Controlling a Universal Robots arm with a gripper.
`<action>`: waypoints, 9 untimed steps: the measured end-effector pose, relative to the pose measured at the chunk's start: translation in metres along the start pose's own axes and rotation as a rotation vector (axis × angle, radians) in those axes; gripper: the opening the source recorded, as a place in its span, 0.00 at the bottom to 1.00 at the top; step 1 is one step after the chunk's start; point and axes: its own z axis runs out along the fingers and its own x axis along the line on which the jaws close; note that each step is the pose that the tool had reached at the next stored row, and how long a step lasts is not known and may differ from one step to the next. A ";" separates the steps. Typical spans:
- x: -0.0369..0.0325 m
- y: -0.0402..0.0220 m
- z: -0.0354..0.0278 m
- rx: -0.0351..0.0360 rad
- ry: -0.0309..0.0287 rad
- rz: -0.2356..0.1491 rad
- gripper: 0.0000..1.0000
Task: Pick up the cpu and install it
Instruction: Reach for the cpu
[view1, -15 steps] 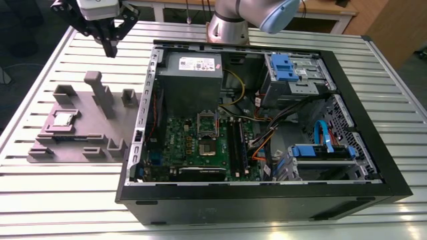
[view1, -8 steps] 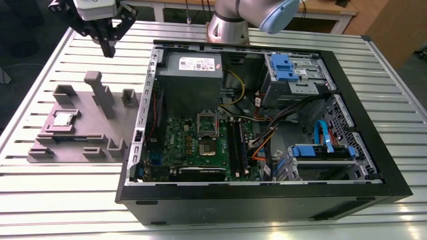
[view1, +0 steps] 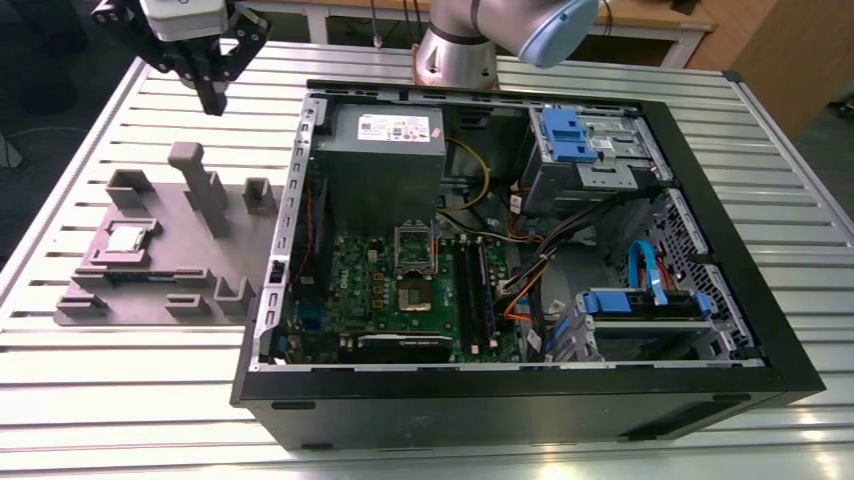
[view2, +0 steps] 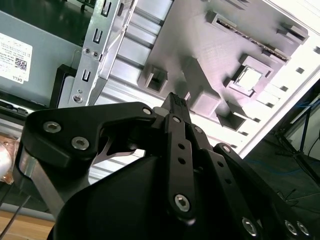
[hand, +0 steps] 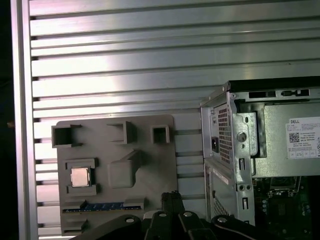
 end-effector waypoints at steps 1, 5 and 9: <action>0.0004 0.0000 0.0000 0.0000 0.0000 0.000 0.10; 0.0019 -0.0002 0.0002 0.0001 0.0002 0.000 0.10; 0.0036 -0.0003 0.0004 0.0001 0.0003 0.000 0.10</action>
